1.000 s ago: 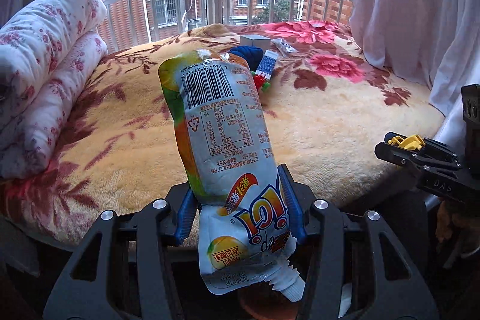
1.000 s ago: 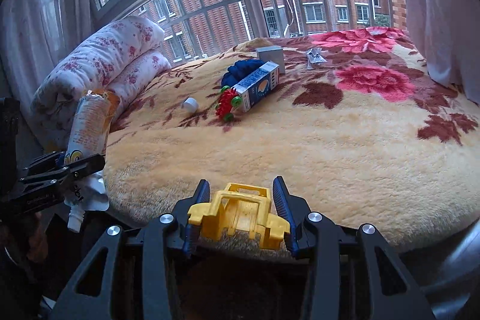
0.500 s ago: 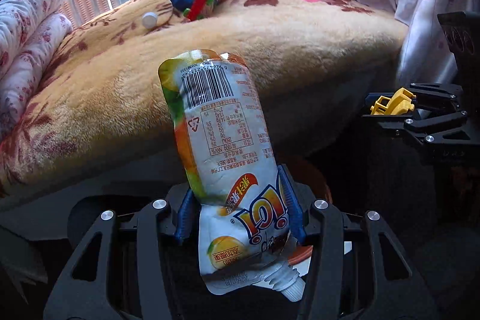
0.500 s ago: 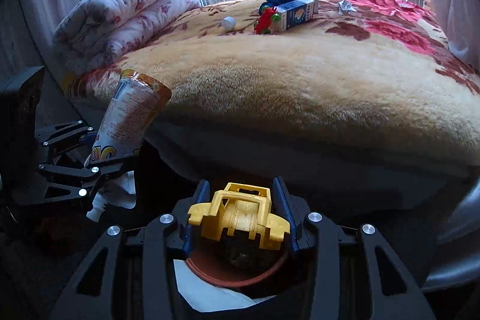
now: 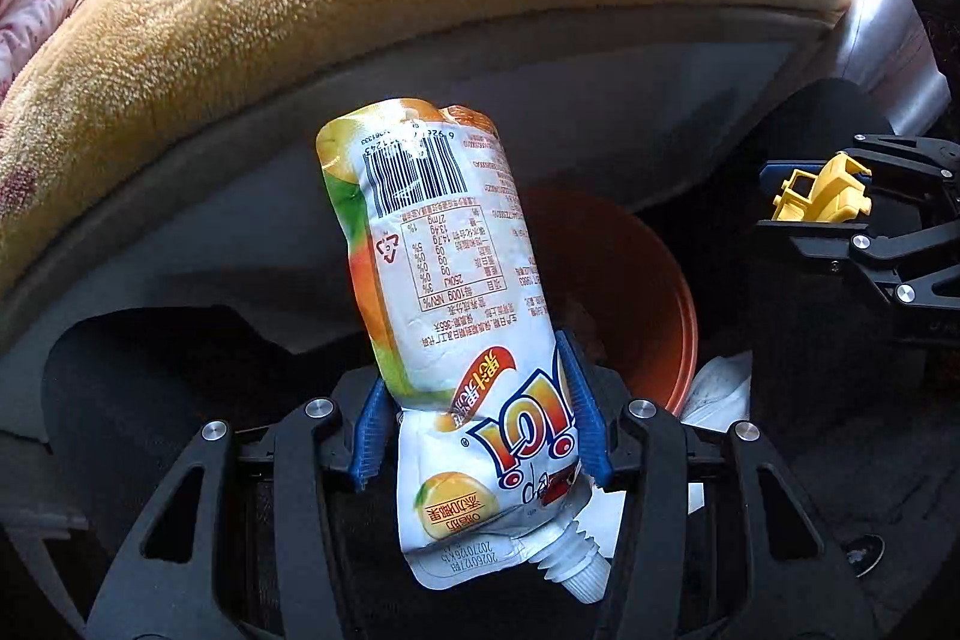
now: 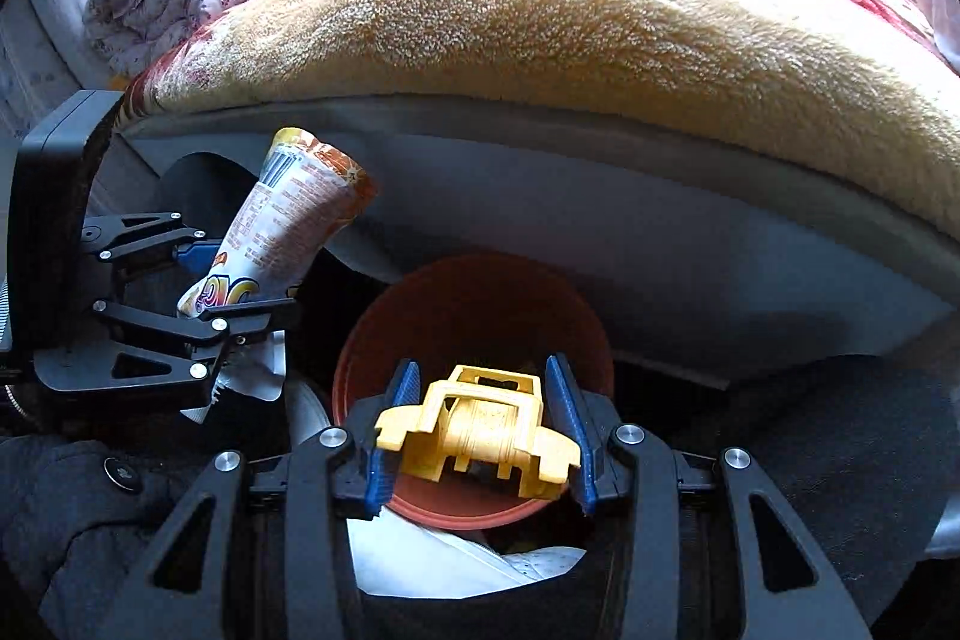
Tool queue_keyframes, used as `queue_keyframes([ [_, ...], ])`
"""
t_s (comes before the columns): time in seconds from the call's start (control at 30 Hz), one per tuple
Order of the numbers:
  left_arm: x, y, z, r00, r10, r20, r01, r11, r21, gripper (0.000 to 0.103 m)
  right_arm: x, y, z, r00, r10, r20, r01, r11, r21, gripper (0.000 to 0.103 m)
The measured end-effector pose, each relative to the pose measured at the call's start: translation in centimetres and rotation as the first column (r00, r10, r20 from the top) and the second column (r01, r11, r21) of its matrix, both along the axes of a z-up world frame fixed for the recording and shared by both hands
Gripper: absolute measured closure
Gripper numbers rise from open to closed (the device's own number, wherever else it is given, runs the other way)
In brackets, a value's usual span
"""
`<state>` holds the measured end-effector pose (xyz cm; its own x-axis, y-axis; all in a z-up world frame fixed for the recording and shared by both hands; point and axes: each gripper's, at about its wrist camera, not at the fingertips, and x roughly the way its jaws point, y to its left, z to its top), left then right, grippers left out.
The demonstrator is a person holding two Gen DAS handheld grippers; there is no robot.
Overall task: Collect trash
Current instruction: 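Hold both items over the orange bucket and open both grippers, then raise both open grippers from the bucket back over the bed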
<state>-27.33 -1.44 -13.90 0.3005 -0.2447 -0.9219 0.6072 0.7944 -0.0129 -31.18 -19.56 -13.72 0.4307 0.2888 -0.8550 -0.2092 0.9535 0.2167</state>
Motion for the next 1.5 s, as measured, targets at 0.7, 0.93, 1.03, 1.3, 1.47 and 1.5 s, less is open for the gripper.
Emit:
queue_keyframes([
  [0.7, 1.4, -2.9, -4.4, 0.985, -0.021, -0.171, 0.035, 0.996, 0.080, 0.054, 2.2, 0.4, -3.8, 0.991, 0.021, -0.133, -0.018, 0.999, 0.026, 0.059],
  [0.93, 1.3, -3.6, -5.2, 0.974, -0.032, -0.223, 0.056, 0.993, 0.104, 0.049, 3.0, 0.6, -4.2, 0.989, 0.022, -0.145, -0.019, 1.000, 0.024, 0.059],
  [1.03, 1.4, -3.9, -5.4, 0.973, -0.022, -0.228, 0.052, 0.991, 0.124, 0.025, 3.1, 0.7, -4.0, 0.991, 0.021, -0.131, -0.019, 1.000, 0.013, 0.040],
  [1.3, 1.4, -3.2, -5.0, 0.975, -0.022, -0.222, 0.050, 0.992, 0.117, 0.025, 2.7, 0.1, -3.1, 0.995, -0.013, -0.102, 0.014, 1.000, 0.014, 0.037],
  [1.47, 1.3, -3.2, -5.5, 0.977, -0.015, -0.213, 0.040, 0.992, 0.116, 0.025, 2.7, -0.3, -2.9, 0.995, -0.026, -0.099, 0.028, 0.999, 0.019, 0.037],
  [1.5, 1.3, -3.2, -5.4, 0.977, -0.014, -0.211, 0.039, 0.992, 0.117, 0.025, 2.9, -0.3, -2.8, 0.995, -0.028, -0.096, 0.030, 0.999, 0.020, 0.037],
])
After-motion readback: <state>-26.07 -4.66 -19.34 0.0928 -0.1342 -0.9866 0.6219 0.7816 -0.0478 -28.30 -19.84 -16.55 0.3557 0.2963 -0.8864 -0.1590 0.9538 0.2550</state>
